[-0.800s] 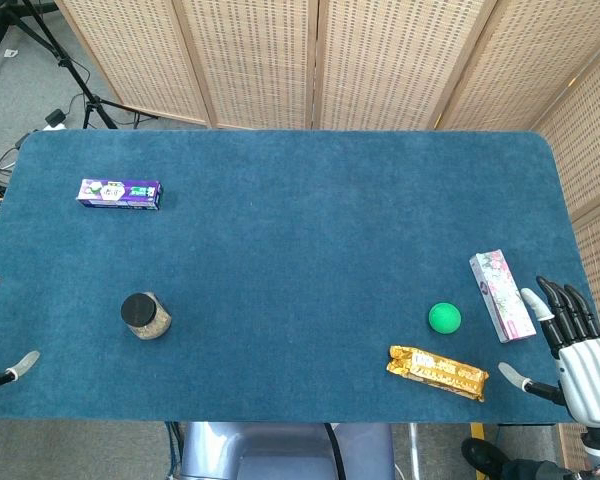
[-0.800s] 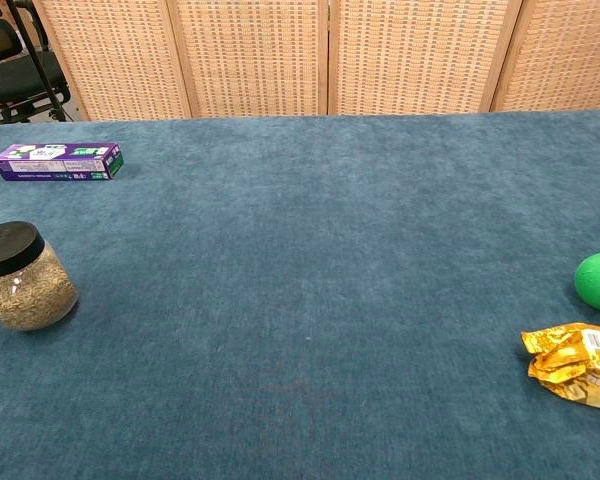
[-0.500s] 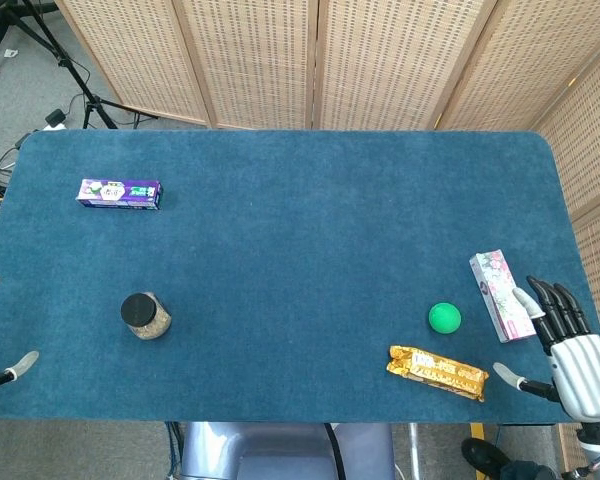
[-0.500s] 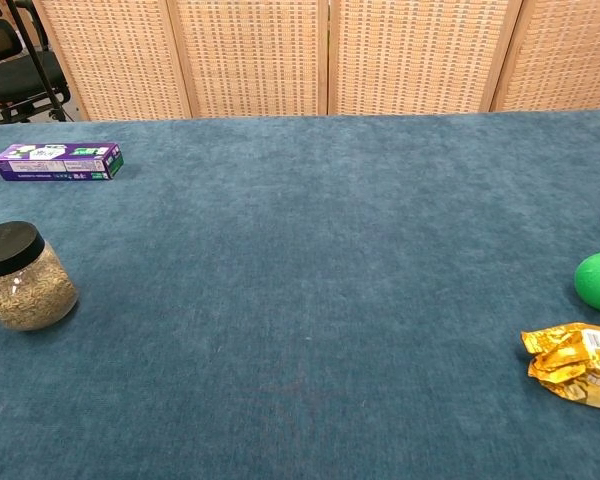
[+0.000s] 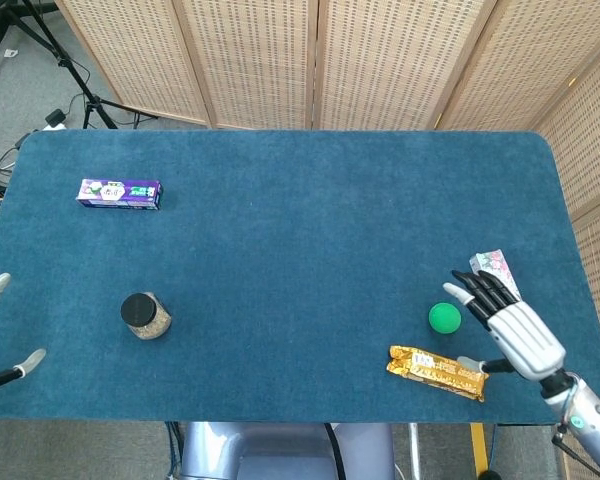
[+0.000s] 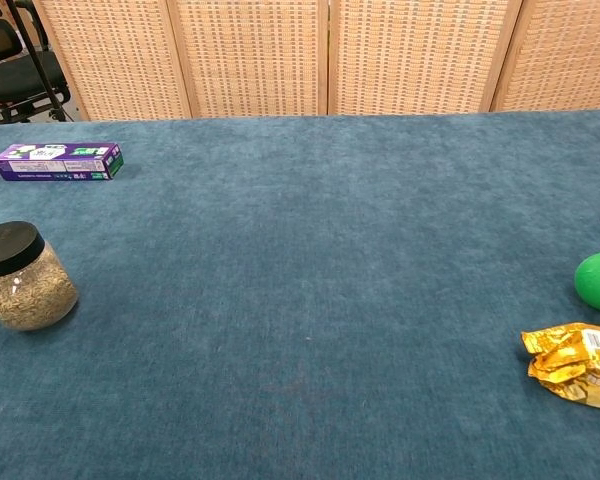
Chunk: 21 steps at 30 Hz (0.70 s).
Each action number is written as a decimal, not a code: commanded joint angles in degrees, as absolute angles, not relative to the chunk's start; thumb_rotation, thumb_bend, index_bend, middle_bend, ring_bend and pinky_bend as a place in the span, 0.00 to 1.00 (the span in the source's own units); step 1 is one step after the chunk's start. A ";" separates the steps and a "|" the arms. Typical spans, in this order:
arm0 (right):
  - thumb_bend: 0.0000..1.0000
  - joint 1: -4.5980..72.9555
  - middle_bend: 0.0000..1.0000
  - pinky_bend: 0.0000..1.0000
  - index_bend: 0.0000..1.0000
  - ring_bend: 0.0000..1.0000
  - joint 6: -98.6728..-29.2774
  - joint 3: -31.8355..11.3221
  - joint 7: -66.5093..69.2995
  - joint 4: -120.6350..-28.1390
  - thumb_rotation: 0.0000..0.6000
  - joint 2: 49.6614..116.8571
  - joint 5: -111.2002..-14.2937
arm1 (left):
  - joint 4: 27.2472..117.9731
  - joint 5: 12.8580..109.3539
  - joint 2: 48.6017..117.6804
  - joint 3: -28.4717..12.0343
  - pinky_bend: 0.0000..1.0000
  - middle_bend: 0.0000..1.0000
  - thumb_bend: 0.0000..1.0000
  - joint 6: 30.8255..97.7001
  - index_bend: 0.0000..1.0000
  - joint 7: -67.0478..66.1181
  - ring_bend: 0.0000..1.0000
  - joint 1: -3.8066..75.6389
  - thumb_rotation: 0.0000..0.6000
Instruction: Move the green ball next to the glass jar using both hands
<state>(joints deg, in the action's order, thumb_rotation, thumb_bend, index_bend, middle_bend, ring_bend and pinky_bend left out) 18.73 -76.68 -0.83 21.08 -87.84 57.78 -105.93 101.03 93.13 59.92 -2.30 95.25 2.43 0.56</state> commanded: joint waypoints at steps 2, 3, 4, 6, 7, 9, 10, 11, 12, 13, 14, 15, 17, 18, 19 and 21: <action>0.00 25.65 0.00 0.01 0.06 0.00 -66.27 -0.74 20.80 -83.03 1.00 62.64 -105.36 | 101.14 91.80 60.57 -2.69 0.00 0.00 0.00 93.57 0.00 1.14 0.00 1.29 1.00; 0.00 27.22 0.00 0.02 0.06 0.00 -63.27 -1.40 19.20 -81.55 1.00 64.61 -103.89 | 101.27 90.97 60.61 -2.98 0.00 0.00 0.00 92.75 0.00 0.91 0.00 1.67 1.00; 0.00 27.85 0.00 0.03 0.06 0.00 -61.90 -1.66 17.85 -80.61 1.00 65.68 -103.03 | 101.36 90.61 60.58 -3.09 0.00 0.00 0.00 92.40 0.00 0.79 0.00 1.82 1.00; 0.00 28.76 0.00 0.05 0.06 0.00 -59.50 -1.72 15.03 -78.83 1.00 67.41 -101.69 | 101.53 90.25 60.52 -3.16 0.00 0.00 0.00 92.03 0.00 0.77 0.00 1.97 1.00; 0.00 29.07 0.00 0.07 0.06 0.00 -58.40 -1.62 13.71 -78.06 1.00 68.11 -101.04 | 101.58 90.15 60.48 -3.21 0.00 0.00 0.00 92.01 0.00 0.81 0.00 1.98 1.00; 0.00 29.53 0.00 0.10 0.06 0.00 -56.26 -1.37 11.25 -76.82 1.00 69.18 -99.62 | 101.64 90.02 60.43 -3.28 0.00 0.00 0.00 92.04 0.00 0.85 0.00 1.98 1.00; 0.00 29.70 0.00 0.11 0.06 0.00 -55.47 -1.33 10.04 -76.21 1.00 69.66 -98.93 | 101.63 89.94 60.41 -3.30 0.00 0.00 0.00 92.00 0.00 0.92 0.00 1.99 1.00; 0.00 29.80 0.00 0.12 0.06 0.00 -54.90 -1.36 8.79 -75.56 1.00 70.12 -98.25 | 101.63 89.86 60.38 -3.32 0.00 0.00 0.00 91.92 0.00 1.02 0.00 2.02 1.00; 0.00 29.87 0.00 0.12 0.06 0.00 -54.28 -1.45 6.95 -74.67 1.00 70.65 -97.32 | 101.62 89.70 60.32 -3.35 0.00 0.00 0.00 91.83 0.00 1.18 0.00 2.04 1.00; 0.00 29.87 0.00 0.13 0.06 0.00 -53.88 -1.53 5.46 -74.09 1.00 70.94 -96.61 | 101.62 89.57 60.27 -3.40 0.00 0.00 0.00 91.78 0.00 1.31 0.00 2.06 1.00; 0.00 29.86 0.01 0.14 0.07 0.00 -53.58 -1.60 4.06 -73.63 1.00 71.15 -95.95 | 101.62 89.47 60.21 -3.43 0.00 0.00 0.00 91.76 0.00 1.48 0.00 2.06 1.00; 0.00 29.77 0.01 0.15 0.07 0.01 -53.30 -1.65 2.55 -72.87 1.00 71.29 -95.23 | 101.62 89.34 60.14 -3.51 0.00 0.00 0.00 91.83 0.00 1.73 0.00 2.03 1.00; 0.00 29.64 0.05 0.18 0.09 0.04 -53.19 -1.71 1.32 -72.44 1.00 71.56 -94.43 | 101.59 89.28 60.07 -3.55 0.00 0.00 0.00 91.84 0.00 1.93 0.00 2.04 1.00; 0.00 29.51 0.07 0.20 0.10 0.06 -53.14 -1.68 0.79 -72.16 1.00 71.78 -93.76 | 101.59 89.33 60.01 -3.52 0.00 0.00 0.00 91.82 0.00 2.04 0.00 2.04 1.00; 0.00 29.44 0.09 0.23 0.11 0.10 -53.16 -1.57 0.84 -71.98 1.00 72.00 -93.41 | 101.59 89.39 59.99 -3.49 0.00 0.00 0.00 91.79 0.00 2.07 0.00 2.05 1.00; 0.00 29.35 0.15 0.29 0.14 0.16 -53.33 -1.12 2.17 -71.60 1.00 72.59 -93.18 | 101.60 89.54 60.03 -3.42 0.00 0.00 0.00 91.79 0.00 1.99 0.00 2.07 1.00</action>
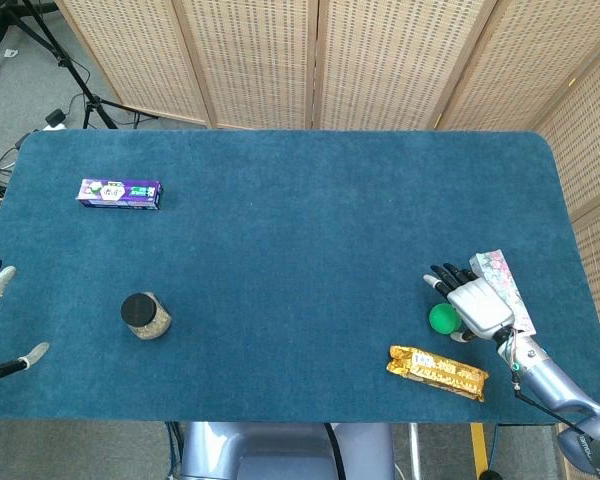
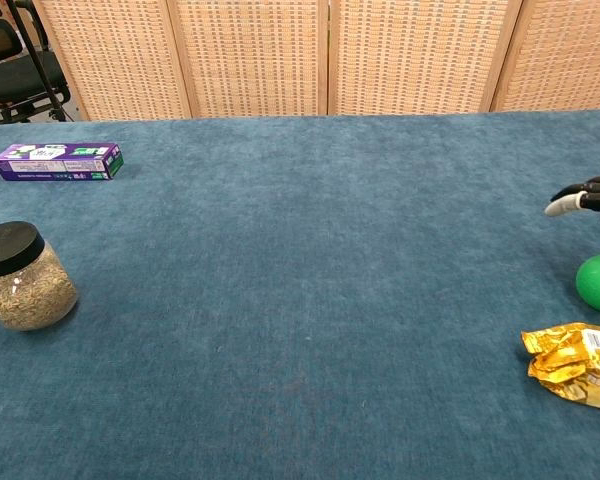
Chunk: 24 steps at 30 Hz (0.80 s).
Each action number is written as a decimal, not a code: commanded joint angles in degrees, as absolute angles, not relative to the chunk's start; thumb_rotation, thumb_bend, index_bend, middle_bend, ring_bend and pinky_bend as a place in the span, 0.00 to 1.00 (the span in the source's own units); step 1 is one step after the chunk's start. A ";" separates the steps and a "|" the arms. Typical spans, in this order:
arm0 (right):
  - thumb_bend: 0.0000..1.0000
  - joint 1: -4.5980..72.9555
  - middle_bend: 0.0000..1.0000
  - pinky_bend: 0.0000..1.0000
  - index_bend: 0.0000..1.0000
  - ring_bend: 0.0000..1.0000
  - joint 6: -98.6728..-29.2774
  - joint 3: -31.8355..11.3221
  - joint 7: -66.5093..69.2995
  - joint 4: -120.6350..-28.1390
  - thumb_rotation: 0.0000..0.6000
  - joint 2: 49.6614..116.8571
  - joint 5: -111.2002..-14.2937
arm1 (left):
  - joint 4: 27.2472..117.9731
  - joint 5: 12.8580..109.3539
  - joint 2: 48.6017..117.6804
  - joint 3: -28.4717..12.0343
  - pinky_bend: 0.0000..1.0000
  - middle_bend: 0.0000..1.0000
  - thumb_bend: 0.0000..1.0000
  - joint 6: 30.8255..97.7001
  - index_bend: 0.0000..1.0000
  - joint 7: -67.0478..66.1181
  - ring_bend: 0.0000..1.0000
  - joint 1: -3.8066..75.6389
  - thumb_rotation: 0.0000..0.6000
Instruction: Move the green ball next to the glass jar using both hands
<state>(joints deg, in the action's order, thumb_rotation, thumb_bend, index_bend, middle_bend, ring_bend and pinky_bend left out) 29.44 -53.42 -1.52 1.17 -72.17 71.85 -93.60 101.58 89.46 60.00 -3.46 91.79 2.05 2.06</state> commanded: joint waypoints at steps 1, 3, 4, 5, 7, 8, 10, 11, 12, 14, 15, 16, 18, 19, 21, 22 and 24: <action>0.00 29.39 0.18 0.33 0.16 0.20 -53.53 -0.85 3.31 -71.27 1.00 73.02 -93.34 | 101.59 89.60 60.10 -3.39 0.00 0.00 0.00 91.80 0.00 1.86 0.00 2.07 1.00; 0.00 29.77 0.25 0.39 0.20 0.27 -53.70 -0.22 5.94 -69.99 1.00 74.13 -93.85 | 101.59 89.68 60.30 -3.33 0.00 0.00 0.00 91.80 0.00 1.41 0.00 2.08 1.00; 0.00 29.98 0.30 0.42 0.22 0.31 -53.70 0.01 6.80 -69.39 1.00 74.61 -94.06 | 101.62 89.73 60.36 -3.27 0.00 0.00 0.00 91.75 0.00 1.25 0.00 2.09 1.00; 0.00 30.22 0.35 0.45 0.25 0.36 -54.08 0.25 7.88 -68.56 1.00 75.32 -94.47 | 101.64 89.78 60.44 -3.23 0.00 0.00 0.00 91.73 0.00 1.09 0.00 2.09 1.00; 0.04 30.45 0.45 0.50 0.33 0.44 -55.07 0.50 9.68 -67.27 1.00 76.44 -95.07 | 101.61 89.75 60.53 -3.21 0.00 0.00 0.00 91.71 0.00 0.97 0.00 2.08 1.00; 0.09 30.50 0.51 0.51 0.38 0.49 -55.70 0.60 10.72 -66.65 1.00 76.98 -95.33 | 101.62 89.67 60.54 -3.24 0.00 0.00 0.00 91.72 0.00 1.00 0.00 2.08 1.00; 0.20 30.52 0.57 0.53 0.44 0.54 -57.43 0.60 13.72 -65.36 1.00 78.19 -95.67 | 101.59 89.23 60.51 -3.46 0.00 0.00 0.00 91.68 0.00 1.29 0.00 2.11 1.00; 0.27 30.55 0.59 0.53 0.46 0.56 -58.05 0.70 14.43 -64.66 1.00 78.55 -95.93 | 101.59 89.13 60.47 -3.49 0.00 0.00 0.00 91.62 0.00 1.41 0.00 2.14 1.00; 0.32 30.60 0.60 0.54 0.48 0.56 -58.70 0.77 14.74 -64.02 1.00 78.81 -96.22 | 101.58 89.08 60.41 -3.52 0.00 0.00 0.00 91.57 0.00 1.49 0.00 2.16 1.00; 0.42 30.66 0.61 0.55 0.50 0.57 -60.01 0.97 15.00 -63.40 1.00 78.93 -96.78 | 101.57 89.02 60.31 -3.52 0.00 0.00 0.00 91.48 0.00 1.69 0.00 2.20 1.00; 0.44 30.68 0.61 0.55 0.51 0.57 -60.48 0.99 15.14 -63.52 1.00 78.85 -96.96 | 101.58 89.02 60.29 -3.52 0.00 0.00 0.00 91.47 0.00 1.75 0.00 2.19 1.00; 0.46 30.72 0.61 0.55 0.51 0.57 -61.28 1.03 15.43 -63.95 1.00 78.62 -97.29 | 101.59 89.03 60.26 -3.52 0.00 0.00 0.00 91.48 0.00 1.86 0.00 2.20 1.00; 0.47 30.84 0.61 0.55 0.51 0.57 -62.47 1.00 15.80 -64.97 1.00 78.07 -97.83 | 101.62 89.02 60.21 -3.53 0.00 0.00 0.00 91.53 0.00 1.98 0.00 2.17 1.00; 0.47 31.22 0.61 0.55 0.51 0.57 -64.34 0.55 15.96 -66.93 1.00 77.23 -98.79 | 101.65 89.04 60.17 -3.53 0.00 0.00 0.00 91.57 0.00 2.06 0.00 2.15 1.00; 0.47 32.20 0.61 0.55 0.51 0.57 -66.10 -0.25 15.18 -72.11 1.00 74.93 -99.95 | 101.72 89.18 60.09 -3.46 0.00 0.00 0.00 91.54 0.00 2.17 0.00 2.17 1.00; 0.47 32.79 0.61 0.55 0.51 0.57 -66.30 -0.73 14.46 -74.75 1.00 73.90 -100.21 | 101.74 89.26 60.05 -3.41 0.00 0.00 0.00 91.54 0.00 2.23 0.00 2.16 1.00; 0.47 34.74 0.61 0.55 0.51 0.57 -65.32 -2.20 11.19 -82.02 1.00 71.68 -100.52 | 101.73 89.47 59.99 -3.35 0.00 0.00 0.00 91.70 0.00 2.42 0.00 2.10 1.00</action>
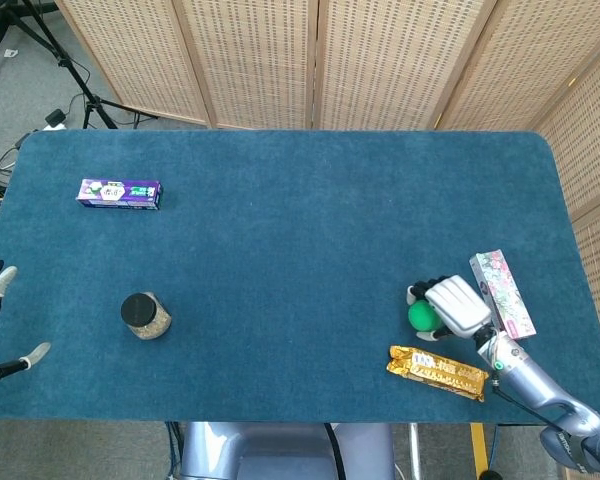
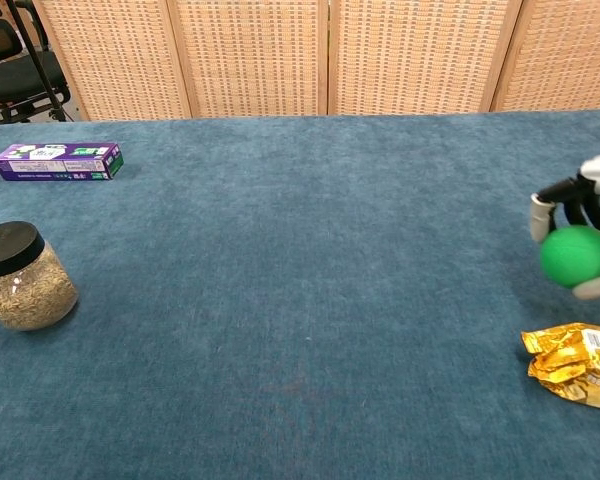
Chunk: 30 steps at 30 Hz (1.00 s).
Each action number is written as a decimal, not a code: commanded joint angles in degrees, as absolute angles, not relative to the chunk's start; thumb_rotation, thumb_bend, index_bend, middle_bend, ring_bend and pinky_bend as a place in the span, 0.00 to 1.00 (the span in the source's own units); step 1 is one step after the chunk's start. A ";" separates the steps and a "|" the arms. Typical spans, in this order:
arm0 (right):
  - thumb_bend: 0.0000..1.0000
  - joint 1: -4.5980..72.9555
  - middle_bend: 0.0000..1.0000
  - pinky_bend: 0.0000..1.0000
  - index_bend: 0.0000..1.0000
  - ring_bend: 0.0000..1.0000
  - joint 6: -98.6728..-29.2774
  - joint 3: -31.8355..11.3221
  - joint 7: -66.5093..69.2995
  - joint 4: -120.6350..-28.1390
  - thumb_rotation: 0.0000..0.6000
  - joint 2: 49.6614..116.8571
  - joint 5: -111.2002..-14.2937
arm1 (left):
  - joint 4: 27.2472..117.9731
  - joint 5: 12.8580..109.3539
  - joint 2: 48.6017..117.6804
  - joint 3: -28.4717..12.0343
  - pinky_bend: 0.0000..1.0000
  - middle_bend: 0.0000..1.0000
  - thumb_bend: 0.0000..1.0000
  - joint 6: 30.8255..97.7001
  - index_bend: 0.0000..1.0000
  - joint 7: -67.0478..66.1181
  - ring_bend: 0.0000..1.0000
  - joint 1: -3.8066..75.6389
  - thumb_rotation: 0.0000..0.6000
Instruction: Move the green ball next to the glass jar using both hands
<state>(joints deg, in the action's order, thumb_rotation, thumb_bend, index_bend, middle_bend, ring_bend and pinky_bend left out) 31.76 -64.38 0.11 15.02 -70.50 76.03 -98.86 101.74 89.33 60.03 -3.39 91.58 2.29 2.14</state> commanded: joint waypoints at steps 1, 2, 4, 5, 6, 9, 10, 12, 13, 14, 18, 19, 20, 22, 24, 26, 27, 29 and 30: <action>0.47 35.91 0.61 0.55 0.51 0.57 -63.49 -3.03 8.31 -85.90 1.00 70.76 -99.91 | 101.70 89.57 59.96 -3.33 0.00 0.00 0.00 91.77 0.00 2.53 0.00 2.08 1.00; 0.48 36.89 0.61 0.55 0.51 0.57 -61.76 -3.74 5.75 -88.50 1.00 70.46 -99.19 | 101.68 89.60 59.92 -3.32 0.00 0.00 0.00 91.79 0.00 2.66 0.00 2.07 1.00; 0.50 38.42 0.61 0.55 0.51 0.57 -58.80 -5.03 1.44 -92.02 1.00 70.65 -97.37 | 101.64 89.62 59.84 -3.29 0.00 0.00 0.00 91.75 0.00 2.91 0.00 2.07 1.00; 0.51 39.29 0.61 0.55 0.51 0.57 -57.07 -5.88 -1.20 -93.74 1.00 71.23 -95.89 | 101.61 89.62 59.76 -3.28 0.00 0.00 0.00 91.74 0.00 3.12 0.00 2.07 1.00; 0.51 40.35 0.61 0.55 0.51 0.57 -55.04 -7.01 -4.62 -95.63 1.00 72.47 -93.65 | 101.56 89.59 59.66 -3.29 0.00 0.00 0.00 91.73 0.00 3.39 0.00 2.06 1.00; 0.52 42.52 0.61 0.55 0.51 0.57 -51.20 -9.11 -12.20 -98.43 1.00 76.45 -87.89 | 101.43 89.40 59.43 -3.36 0.00 0.00 0.00 91.69 0.00 4.12 0.00 2.07 1.00; 0.52 42.97 0.61 0.55 0.51 0.57 -50.54 -9.48 -13.93 -98.85 1.00 77.46 -86.53 | 101.40 89.33 59.37 -3.38 0.00 0.00 0.00 91.65 0.00 4.26 0.00 2.07 1.00; 0.54 44.29 0.61 0.55 0.51 0.57 -49.07 -10.35 -19.14 -99.73 1.00 80.70 -82.65 | 101.32 89.16 59.21 -3.42 0.00 0.00 0.00 91.46 0.00 4.74 0.00 2.15 1.00; 0.55 44.72 0.61 0.55 0.51 0.57 -48.80 -10.57 -20.76 -99.87 1.00 81.85 -81.50 | 101.30 89.09 59.16 -3.44 0.00 0.00 0.00 91.37 0.00 4.88 0.00 2.18 1.00; 0.57 45.32 0.61 0.55 0.51 0.57 -48.70 -10.88 -23.02 -99.79 1.00 83.71 -79.93 | 101.28 88.99 59.09 -3.47 0.00 0.00 0.00 91.24 0.00 5.07 0.00 2.25 1.00; 0.57 47.96 0.61 0.55 0.51 0.57 -48.72 -11.25 -33.01 -97.03 1.00 91.76 -73.23 | 101.16 88.67 58.73 -3.45 0.00 0.00 0.00 90.56 0.00 6.00 0.00 2.49 1.00; 0.57 48.35 0.61 0.55 0.51 0.57 -49.03 -11.28 -34.83 -96.51 1.00 93.39 -71.56 | 101.13 88.68 58.63 -3.44 0.00 0.00 0.00 90.53 0.00 6.23 0.00 2.49 1.00; 0.57 48.88 0.61 0.55 0.51 0.57 -49.36 -11.24 -36.99 -95.97 1.00 95.22 -69.50 | 101.09 88.70 58.53 -3.41 0.00 0.00 0.00 90.46 0.00 6.52 0.00 2.51 1.00; 0.57 49.59 0.61 0.55 0.51 0.57 -49.87 -11.19 -39.45 -95.33 1.00 97.22 -67.45 | 101.02 88.66 58.41 -3.39 0.00 0.00 0.00 90.33 0.00 6.94 0.00 2.56 1.00; 0.57 50.21 0.61 0.55 0.51 0.57 -50.44 -11.14 -41.38 -94.68 1.00 98.99 -65.78 | 100.95 88.61 58.25 -3.39 0.00 0.00 0.00 90.14 0.00 7.32 0.00 2.63 1.00; 0.57 50.77 0.60 0.55 0.51 0.57 -50.93 -11.11 -42.82 -94.03 1.00 100.47 -64.35 | 100.88 88.51 58.11 -3.40 0.00 0.00 0.00 89.93 0.00 7.76 0.00 2.72 1.00; 0.57 50.89 0.60 0.55 0.51 0.57 -51.00 -11.08 -43.07 -93.83 1.00 100.77 -64.12 | 100.87 88.50 58.07 -3.40 0.00 0.00 0.00 89.89 0.00 7.86 0.00 2.74 1.00; 0.57 51.40 0.59 0.55 0.51 0.57 -51.45 -10.97 -44.20 -92.30 1.00 102.22 -63.00 | 100.80 88.34 57.85 -3.46 0.00 0.00 0.00 89.71 0.00 8.47 0.00 2.82 1.00; 0.57 51.51 0.59 0.55 0.51 0.57 -51.63 -10.95 -44.44 -91.76 1.00 102.65 -62.57 | 100.76 88.27 57.77 -3.48 0.00 0.00 0.00 89.65 0.00 8.72 0.00 2.84 1.00</action>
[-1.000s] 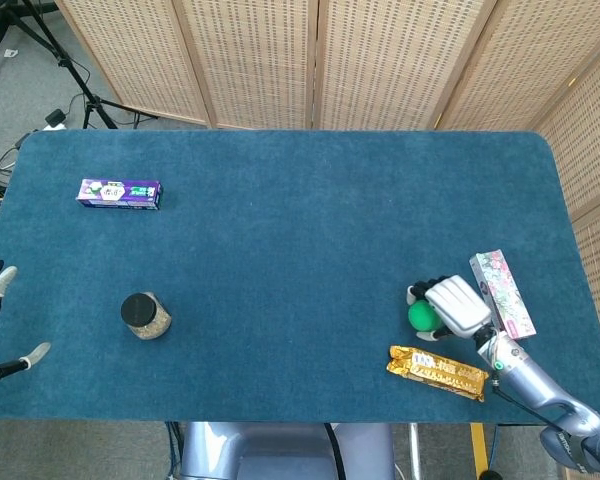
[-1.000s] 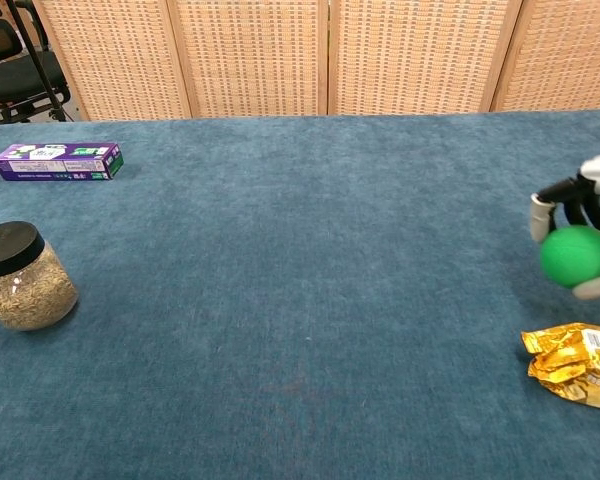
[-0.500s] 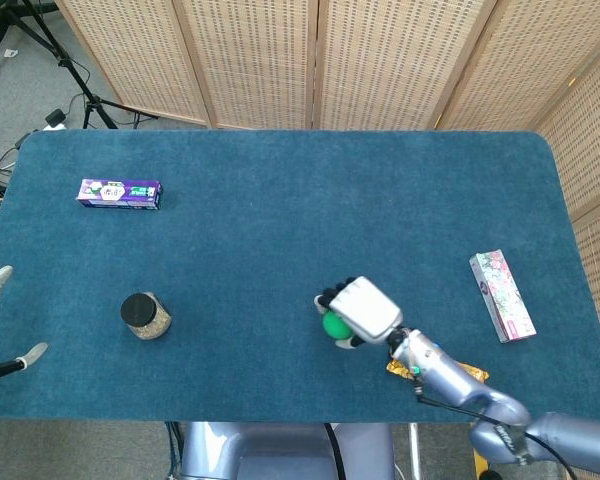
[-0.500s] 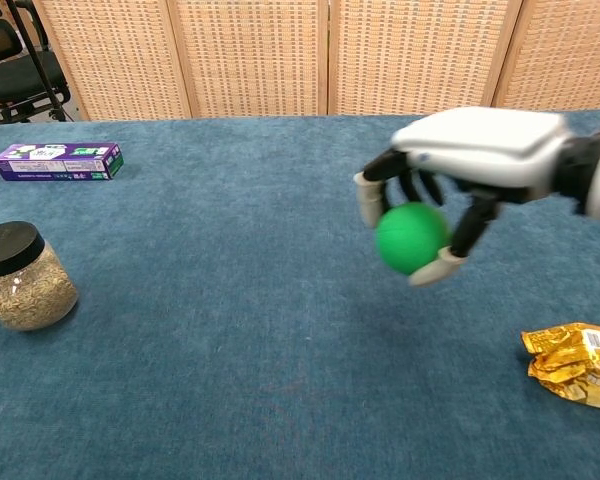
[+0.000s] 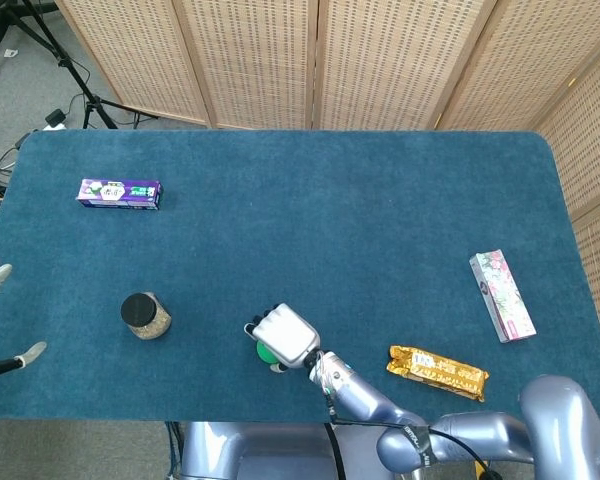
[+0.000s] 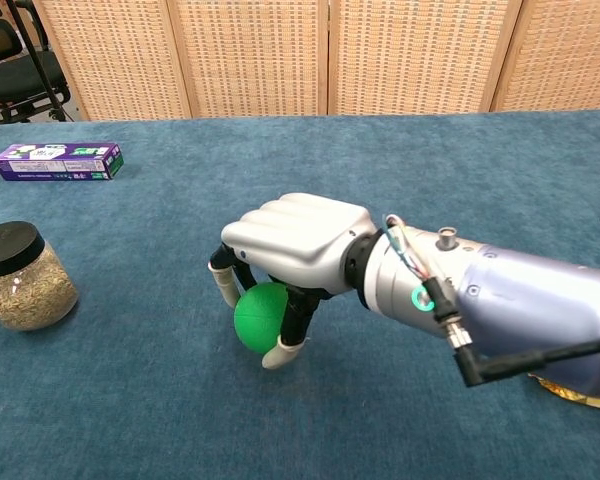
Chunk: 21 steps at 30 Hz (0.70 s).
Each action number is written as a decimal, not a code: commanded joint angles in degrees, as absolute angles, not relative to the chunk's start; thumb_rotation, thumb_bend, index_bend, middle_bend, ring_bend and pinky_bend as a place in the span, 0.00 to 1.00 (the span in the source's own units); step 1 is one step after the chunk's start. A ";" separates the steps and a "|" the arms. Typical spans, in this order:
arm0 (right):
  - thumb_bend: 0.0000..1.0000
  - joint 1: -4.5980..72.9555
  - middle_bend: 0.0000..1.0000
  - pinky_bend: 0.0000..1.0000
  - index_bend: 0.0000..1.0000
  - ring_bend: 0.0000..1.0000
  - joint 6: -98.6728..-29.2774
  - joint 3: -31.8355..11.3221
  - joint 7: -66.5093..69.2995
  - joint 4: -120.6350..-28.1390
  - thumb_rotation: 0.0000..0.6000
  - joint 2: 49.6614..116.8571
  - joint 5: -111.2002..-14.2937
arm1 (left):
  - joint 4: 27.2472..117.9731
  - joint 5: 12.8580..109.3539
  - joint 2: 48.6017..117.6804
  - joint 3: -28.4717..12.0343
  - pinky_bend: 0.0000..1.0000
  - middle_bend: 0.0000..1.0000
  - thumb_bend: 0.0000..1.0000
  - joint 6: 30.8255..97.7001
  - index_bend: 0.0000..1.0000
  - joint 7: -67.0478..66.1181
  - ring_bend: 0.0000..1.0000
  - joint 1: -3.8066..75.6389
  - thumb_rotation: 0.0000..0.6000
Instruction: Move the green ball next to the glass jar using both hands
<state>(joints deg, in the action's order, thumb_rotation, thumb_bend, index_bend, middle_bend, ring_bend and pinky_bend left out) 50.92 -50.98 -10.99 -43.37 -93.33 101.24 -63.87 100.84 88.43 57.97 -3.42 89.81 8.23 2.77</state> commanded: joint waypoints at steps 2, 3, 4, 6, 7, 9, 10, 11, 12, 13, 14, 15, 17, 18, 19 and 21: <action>0.53 51.72 0.56 0.55 0.51 0.57 -52.12 -10.87 -44.69 -90.48 1.00 103.48 -61.76 | 100.66 88.16 57.54 -3.50 0.00 0.00 0.00 89.46 0.00 9.34 0.00 2.92 1.00; 0.49 51.80 0.54 0.55 0.50 0.56 -52.29 -10.76 -44.74 -90.00 1.00 103.67 -61.57 | 100.64 88.12 57.47 -3.50 0.00 0.00 0.00 89.38 0.00 9.55 0.00 2.95 1.00; 0.41 51.85 0.47 0.55 0.46 0.52 -52.43 -10.56 -44.85 -89.48 1.00 103.72 -61.47 | 100.63 88.07 57.41 -3.51 0.00 0.00 0.00 89.33 0.00 9.71 0.00 2.98 1.00; 0.29 52.00 0.32 0.52 0.37 0.41 -52.19 -10.05 -45.21 -89.06 1.00 103.42 -60.80 | 100.59 88.03 57.33 -3.52 0.00 0.00 0.00 89.23 0.00 9.87 0.00 3.03 1.00; 0.26 52.05 0.26 0.47 0.33 0.36 -51.63 -9.81 -45.32 -89.33 1.00 103.01 -59.74 | 100.59 88.04 57.31 -3.51 0.00 0.00 0.00 89.23 0.00 9.89 0.00 3.03 1.00; 0.26 52.32 0.20 0.39 0.32 0.30 -50.92 -9.81 -45.38 -90.36 1.00 102.11 -58.08 | 100.60 88.07 57.32 -3.50 0.00 0.00 0.00 89.26 0.00 9.81 0.00 3.04 1.00; 0.25 52.43 0.18 0.34 0.32 0.27 -51.06 -9.80 -45.27 -90.63 1.00 101.78 -58.35 | 100.63 88.06 57.32 -3.48 0.00 0.00 0.00 89.23 0.00 9.72 0.00 3.05 1.00; 0.25 52.45 0.15 0.31 0.31 0.24 -51.19 -9.47 -45.35 -91.20 1.00 100.97 -58.90 | 100.69 87.98 57.29 -3.45 0.00 0.00 0.00 89.12 0.00 9.69 0.00 3.07 1.00; 0.25 52.43 0.13 0.30 0.30 0.22 -51.14 -9.29 -45.17 -92.01 1.00 100.22 -59.02 | 100.74 87.91 57.27 -3.47 0.00 0.00 0.00 89.07 0.00 9.69 0.00 3.09 1.00; 0.25 52.41 0.11 0.29 0.28 0.20 -51.12 -9.21 -44.92 -92.91 1.00 99.51 -58.99 | 100.77 87.85 57.26 -3.49 0.00 0.00 0.00 89.07 0.00 9.69 0.00 3.09 1.00; 0.24 52.37 0.09 0.28 0.26 0.18 -51.17 -9.16 -44.66 -93.89 1.00 98.78 -58.99 | 100.78 87.83 57.23 -3.50 0.00 0.00 0.00 89.07 0.00 9.69 0.00 3.10 1.00; 0.24 52.31 0.08 0.27 0.25 0.17 -51.37 -9.10 -44.46 -95.32 1.00 97.68 -59.10 | 100.77 87.84 57.22 -3.49 0.00 0.00 0.00 89.05 0.00 9.72 0.00 3.11 1.00; 0.24 52.04 0.06 0.26 0.22 0.15 -52.12 -9.02 -44.12 -97.87 1.00 95.75 -59.78 | 100.72 87.88 57.20 -3.45 0.00 0.00 0.00 89.03 0.00 9.80 0.00 3.12 1.00; 0.24 51.69 0.05 0.26 0.22 0.15 -52.83 -9.02 -43.73 -99.90 1.00 94.12 -60.50 | 100.66 87.92 57.18 -3.43 0.00 0.00 0.00 89.01 0.00 9.91 0.00 3.13 1.00; 0.24 51.44 0.05 0.25 0.22 0.15 -53.27 -9.01 -43.46 -100.98 1.00 93.21 -60.99 | 100.63 87.95 57.18 -3.43 0.00 0.00 0.00 89.00 0.00 9.97 0.00 3.15 1.00; 0.24 50.35 0.05 0.25 0.22 0.15 -54.88 -8.93 -42.24 -104.46 1.00 89.93 -62.92 | 100.46 88.15 57.21 -3.39 0.00 0.00 0.00 88.96 0.00 10.11 0.00 3.23 1.00</action>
